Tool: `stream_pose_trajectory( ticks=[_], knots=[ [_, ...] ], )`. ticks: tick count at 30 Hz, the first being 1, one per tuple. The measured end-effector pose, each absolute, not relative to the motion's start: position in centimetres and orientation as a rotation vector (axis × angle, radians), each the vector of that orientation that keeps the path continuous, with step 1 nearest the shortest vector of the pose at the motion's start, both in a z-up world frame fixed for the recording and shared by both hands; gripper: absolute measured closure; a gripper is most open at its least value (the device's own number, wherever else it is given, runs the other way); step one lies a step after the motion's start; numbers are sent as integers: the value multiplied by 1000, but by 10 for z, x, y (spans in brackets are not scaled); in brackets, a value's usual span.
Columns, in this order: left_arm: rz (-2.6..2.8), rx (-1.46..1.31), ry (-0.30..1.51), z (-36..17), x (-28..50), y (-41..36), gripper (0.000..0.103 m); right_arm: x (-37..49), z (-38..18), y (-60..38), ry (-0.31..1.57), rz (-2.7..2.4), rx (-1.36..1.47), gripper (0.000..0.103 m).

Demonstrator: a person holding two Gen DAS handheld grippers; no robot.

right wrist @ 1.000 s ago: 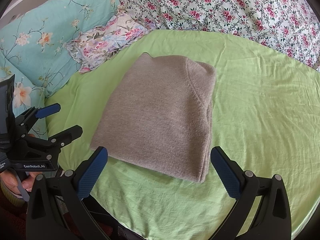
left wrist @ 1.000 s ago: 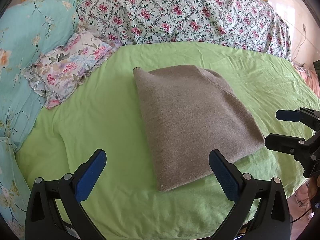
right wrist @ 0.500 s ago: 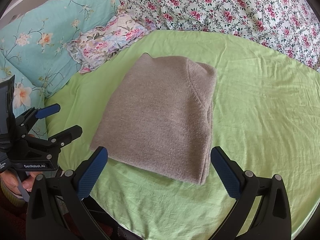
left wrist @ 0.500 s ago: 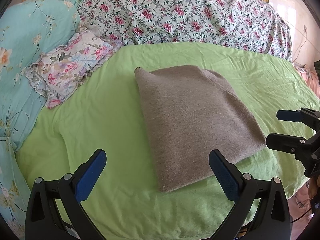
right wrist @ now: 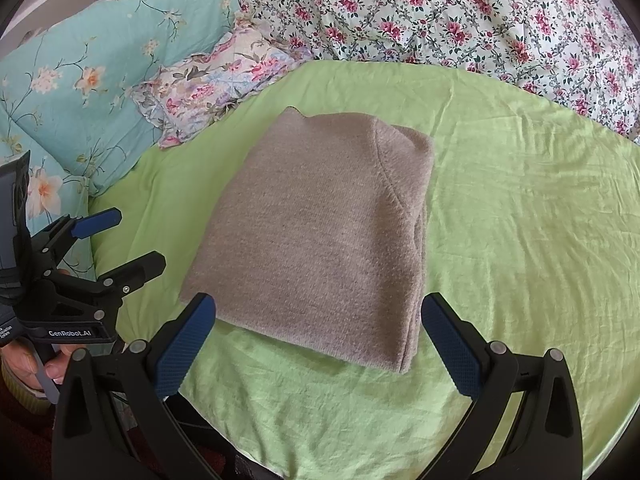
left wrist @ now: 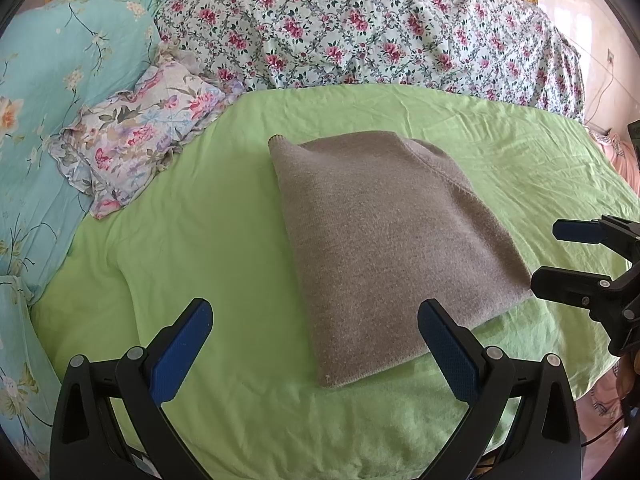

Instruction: Fold small clothes

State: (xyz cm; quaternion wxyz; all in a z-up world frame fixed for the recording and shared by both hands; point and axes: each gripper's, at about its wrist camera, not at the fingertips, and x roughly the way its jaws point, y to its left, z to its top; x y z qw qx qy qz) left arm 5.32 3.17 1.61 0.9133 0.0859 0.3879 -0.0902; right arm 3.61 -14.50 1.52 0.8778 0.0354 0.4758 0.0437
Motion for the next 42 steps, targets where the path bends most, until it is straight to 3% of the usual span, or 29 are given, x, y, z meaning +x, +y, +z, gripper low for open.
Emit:
stream_pose_trajectory(
  ticks=[42],
  knots=[
    [-190,183,812,8,67,32,0,46,8,-146,997,83,84,1]
  ],
)
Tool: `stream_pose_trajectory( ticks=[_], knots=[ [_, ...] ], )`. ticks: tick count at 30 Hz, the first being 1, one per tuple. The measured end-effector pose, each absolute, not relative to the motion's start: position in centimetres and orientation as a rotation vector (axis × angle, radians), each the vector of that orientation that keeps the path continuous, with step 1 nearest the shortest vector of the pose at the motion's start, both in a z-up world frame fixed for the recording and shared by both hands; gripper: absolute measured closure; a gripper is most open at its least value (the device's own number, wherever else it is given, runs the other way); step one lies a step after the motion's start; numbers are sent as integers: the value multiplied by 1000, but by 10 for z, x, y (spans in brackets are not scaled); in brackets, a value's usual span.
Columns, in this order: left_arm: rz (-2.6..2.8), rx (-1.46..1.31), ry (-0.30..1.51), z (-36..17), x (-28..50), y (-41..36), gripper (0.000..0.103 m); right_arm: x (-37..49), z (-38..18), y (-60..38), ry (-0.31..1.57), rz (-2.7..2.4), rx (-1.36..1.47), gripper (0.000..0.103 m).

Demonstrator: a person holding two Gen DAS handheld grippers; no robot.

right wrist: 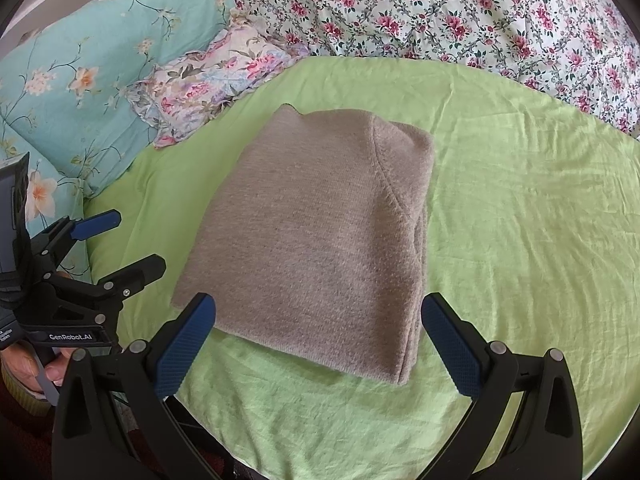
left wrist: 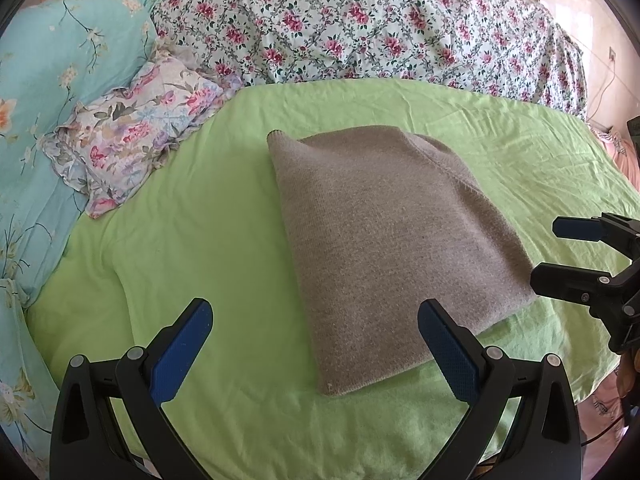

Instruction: Fold small clothes

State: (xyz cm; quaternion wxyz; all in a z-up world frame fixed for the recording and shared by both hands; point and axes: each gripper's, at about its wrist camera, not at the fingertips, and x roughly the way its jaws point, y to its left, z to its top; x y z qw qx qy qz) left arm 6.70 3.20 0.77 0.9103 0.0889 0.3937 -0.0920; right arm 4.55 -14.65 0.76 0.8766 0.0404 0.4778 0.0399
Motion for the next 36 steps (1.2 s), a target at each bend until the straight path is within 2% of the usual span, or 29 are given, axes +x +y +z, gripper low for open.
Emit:
stream_pose_trajectory(
  ticks=[36],
  knots=[
    [-202,188,816,9,85,27,0,60,8,-153,996,88,84,1]
  ],
)
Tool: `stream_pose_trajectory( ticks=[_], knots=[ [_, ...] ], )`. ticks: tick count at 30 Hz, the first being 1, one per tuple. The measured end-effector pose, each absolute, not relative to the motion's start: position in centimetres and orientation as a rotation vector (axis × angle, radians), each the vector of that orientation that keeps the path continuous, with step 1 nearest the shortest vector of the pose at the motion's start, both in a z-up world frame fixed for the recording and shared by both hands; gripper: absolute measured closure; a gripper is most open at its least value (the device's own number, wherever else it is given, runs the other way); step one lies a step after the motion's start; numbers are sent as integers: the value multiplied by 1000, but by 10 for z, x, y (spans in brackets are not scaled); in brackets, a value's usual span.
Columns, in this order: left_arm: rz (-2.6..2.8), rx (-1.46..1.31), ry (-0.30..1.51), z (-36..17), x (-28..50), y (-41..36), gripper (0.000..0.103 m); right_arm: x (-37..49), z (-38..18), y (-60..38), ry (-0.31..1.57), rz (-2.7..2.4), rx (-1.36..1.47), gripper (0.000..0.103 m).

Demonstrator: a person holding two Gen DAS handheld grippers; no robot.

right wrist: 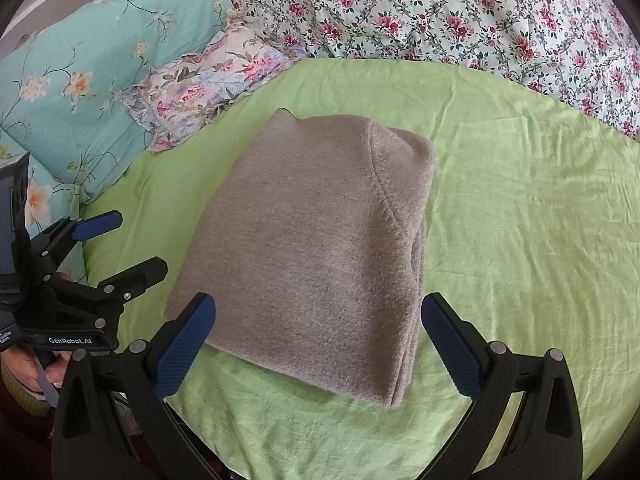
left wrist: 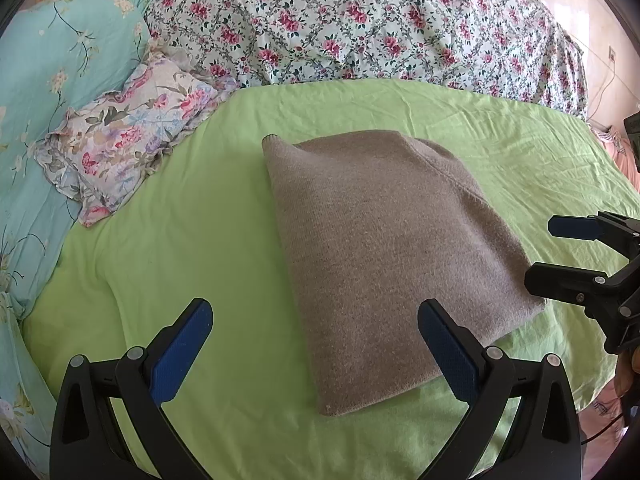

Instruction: Fold small clothes

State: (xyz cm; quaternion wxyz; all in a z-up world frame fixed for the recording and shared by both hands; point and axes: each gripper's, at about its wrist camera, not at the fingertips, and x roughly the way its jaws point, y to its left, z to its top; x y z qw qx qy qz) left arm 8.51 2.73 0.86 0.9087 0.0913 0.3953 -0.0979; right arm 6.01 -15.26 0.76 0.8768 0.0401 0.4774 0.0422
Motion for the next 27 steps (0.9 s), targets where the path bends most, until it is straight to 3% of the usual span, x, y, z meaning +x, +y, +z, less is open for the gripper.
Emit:
stream_pose_trajectory(
  ticks=[27],
  knots=[
    [-196,200,783,17,104,27,0,84,8,-167,986,92,67,1]
  ],
)
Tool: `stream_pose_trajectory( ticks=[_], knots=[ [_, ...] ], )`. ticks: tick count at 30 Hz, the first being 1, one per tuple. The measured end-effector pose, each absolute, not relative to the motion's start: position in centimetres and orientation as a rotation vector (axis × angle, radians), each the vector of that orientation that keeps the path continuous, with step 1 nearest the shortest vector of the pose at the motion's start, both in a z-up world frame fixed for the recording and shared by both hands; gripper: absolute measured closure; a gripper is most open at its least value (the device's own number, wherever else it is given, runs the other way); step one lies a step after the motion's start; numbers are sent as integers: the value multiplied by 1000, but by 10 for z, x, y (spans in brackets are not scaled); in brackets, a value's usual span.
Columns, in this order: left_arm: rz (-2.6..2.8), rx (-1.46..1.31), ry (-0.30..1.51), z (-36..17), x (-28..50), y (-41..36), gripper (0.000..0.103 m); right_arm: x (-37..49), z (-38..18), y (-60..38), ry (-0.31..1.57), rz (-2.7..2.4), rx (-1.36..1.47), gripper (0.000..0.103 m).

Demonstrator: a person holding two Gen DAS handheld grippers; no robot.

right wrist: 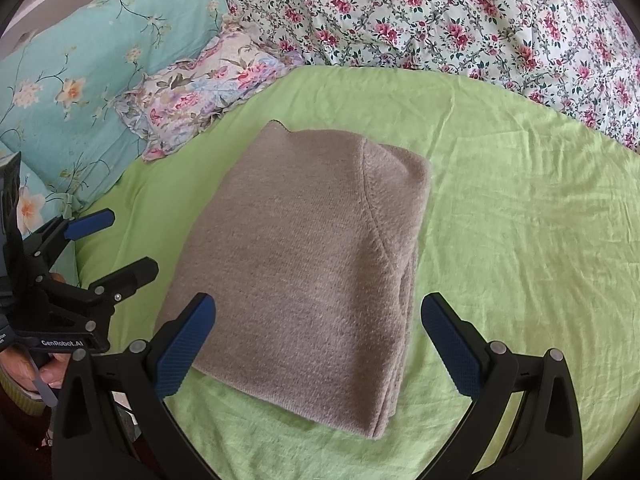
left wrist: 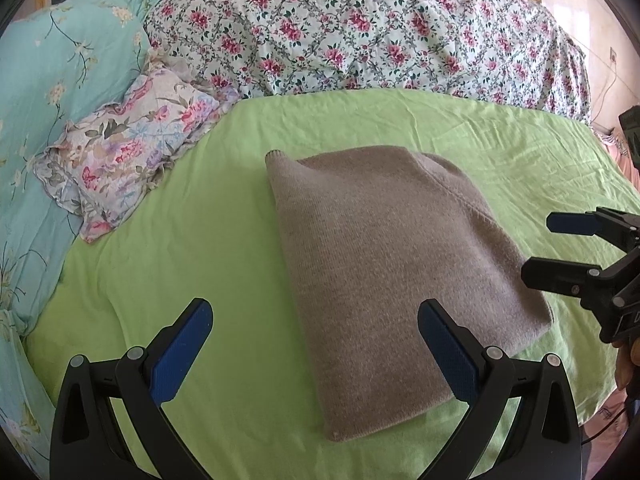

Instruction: Fold small clothes

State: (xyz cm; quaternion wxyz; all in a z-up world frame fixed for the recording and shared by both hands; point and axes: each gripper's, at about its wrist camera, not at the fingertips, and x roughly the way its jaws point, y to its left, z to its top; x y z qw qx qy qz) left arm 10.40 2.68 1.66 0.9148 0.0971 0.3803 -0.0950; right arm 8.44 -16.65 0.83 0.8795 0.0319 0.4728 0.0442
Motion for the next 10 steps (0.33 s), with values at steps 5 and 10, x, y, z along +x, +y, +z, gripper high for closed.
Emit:
stream_pose_trajectory(
  ticks=[5,10],
  knots=[
    [-197,207,772,20,107,25,0,85,8,-167,987,89,68,1],
    [-193,198,772,20,110,26,0,87,2,-171,990,75,80,1]
  ],
)
